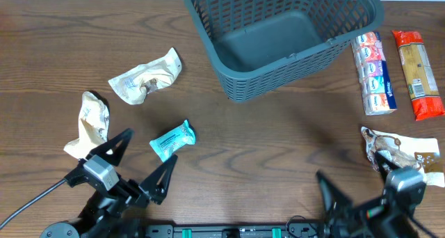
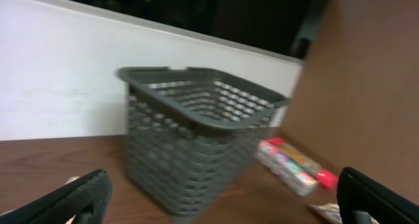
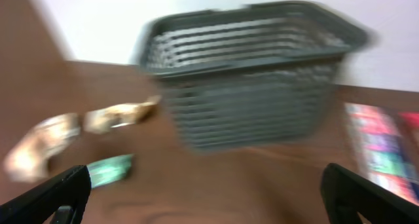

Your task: Pack container

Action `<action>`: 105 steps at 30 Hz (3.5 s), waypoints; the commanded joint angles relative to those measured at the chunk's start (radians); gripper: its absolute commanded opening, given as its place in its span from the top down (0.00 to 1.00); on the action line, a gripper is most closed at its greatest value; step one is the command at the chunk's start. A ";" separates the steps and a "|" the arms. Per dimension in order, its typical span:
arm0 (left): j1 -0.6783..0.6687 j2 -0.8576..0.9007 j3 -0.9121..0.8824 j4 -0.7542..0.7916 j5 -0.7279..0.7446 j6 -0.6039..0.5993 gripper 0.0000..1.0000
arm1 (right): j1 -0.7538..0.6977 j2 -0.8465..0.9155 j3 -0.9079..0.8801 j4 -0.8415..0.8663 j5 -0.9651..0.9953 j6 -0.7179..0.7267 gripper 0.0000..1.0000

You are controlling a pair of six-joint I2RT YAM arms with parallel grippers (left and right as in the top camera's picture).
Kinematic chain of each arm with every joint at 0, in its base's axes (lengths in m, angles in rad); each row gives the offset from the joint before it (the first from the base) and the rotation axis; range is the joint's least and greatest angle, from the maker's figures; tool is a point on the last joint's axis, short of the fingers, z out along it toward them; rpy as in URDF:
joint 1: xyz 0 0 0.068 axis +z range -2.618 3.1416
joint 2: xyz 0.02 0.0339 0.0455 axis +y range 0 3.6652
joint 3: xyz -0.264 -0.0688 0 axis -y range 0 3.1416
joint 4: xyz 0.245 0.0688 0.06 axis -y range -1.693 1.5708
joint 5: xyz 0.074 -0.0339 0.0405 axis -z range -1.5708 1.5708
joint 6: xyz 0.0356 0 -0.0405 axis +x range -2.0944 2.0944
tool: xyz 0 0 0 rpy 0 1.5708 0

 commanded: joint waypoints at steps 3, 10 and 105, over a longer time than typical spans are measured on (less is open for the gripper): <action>-0.003 0.008 0.003 -0.006 0.174 -0.093 0.01 | 0.000 0.008 0.115 -0.011 -0.248 0.080 0.01; -0.003 0.047 0.006 -0.009 0.410 -0.209 0.01 | 0.000 0.125 0.260 -0.090 -0.109 0.158 0.01; -1.106 1.695 1.335 -0.735 -0.975 0.155 0.01 | -0.260 1.590 1.170 -0.064 -0.259 -0.164 0.01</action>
